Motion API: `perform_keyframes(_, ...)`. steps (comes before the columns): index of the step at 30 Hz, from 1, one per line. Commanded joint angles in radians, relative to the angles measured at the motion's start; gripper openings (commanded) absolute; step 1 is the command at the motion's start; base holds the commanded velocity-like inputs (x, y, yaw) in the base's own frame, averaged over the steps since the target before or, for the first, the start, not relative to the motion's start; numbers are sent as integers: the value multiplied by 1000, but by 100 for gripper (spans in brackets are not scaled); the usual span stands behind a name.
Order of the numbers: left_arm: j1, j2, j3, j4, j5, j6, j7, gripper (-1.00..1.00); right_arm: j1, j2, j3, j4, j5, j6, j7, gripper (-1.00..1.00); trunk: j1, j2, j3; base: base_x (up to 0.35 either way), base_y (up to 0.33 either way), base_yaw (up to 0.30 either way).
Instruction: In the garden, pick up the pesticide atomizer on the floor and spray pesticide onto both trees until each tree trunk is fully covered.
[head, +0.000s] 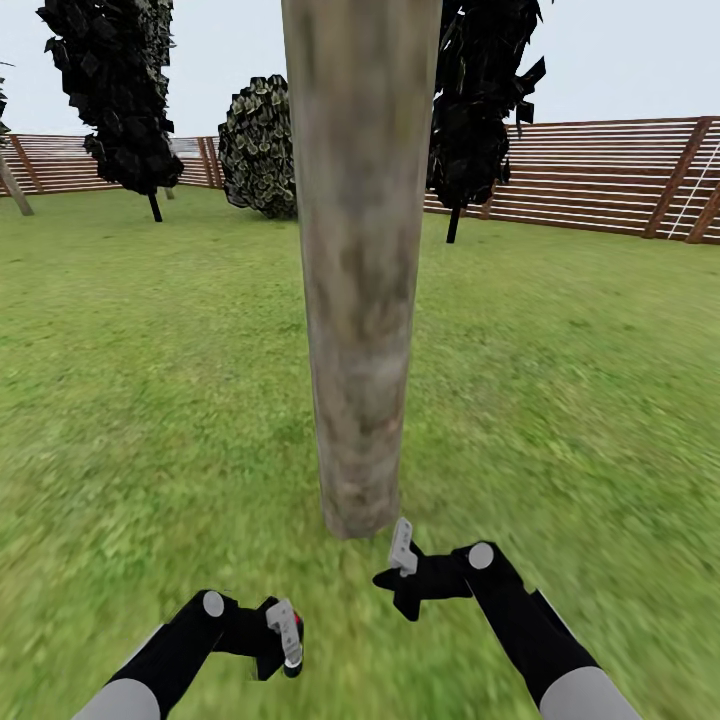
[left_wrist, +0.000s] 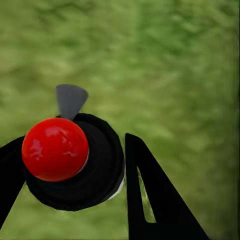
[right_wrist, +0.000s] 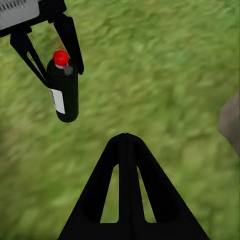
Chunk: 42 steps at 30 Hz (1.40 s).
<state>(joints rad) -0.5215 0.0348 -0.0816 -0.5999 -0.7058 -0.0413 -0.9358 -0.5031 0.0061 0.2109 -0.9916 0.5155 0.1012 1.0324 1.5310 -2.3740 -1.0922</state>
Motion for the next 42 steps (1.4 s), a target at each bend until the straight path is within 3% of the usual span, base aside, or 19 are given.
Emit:
perform_keyframes(1, 0, -28, -1, 0, -1, 0, 0, -100, 0, 1, 2, 2, 0, 0, 0, -100, 0, 0, 0, 0, 0, 0)
perform_keyframes(6, 0, -65, -8, -1, -2, 0, 0, -100, 0, 3, 2, 2, 0, 0, 0, -100, 0, 0, 0, 0, 0, 0)
perform_keyframes(11, -1, -85, -39, -1, -2, 1, 3, -100, 0, 6, 4, 2, -1, 0, 0, -100, 0, 0, 0, 0, 0, 0)
perform_keyframes(21, -12, -123, -44, -4, -3, 7, 7, -100, 0, 9, 7, 4, -2, 0, 0, -100, 0, 0, 0, 0, 0, 0)
perform_keyframes(34, -20, -127, -43, -5, 4, 3, 9, -100, 0, 11, 8, 25, -3, -2, 0, -100, 0, 0, 0, 0, 0, 0)
perform_keyframes(42, -23, -148, -43, -10, 6, 3, 11, -100, 0, 12, 8, 39, -3, -3, 0, -100, 0, 0, 0, 0, 0, 0)
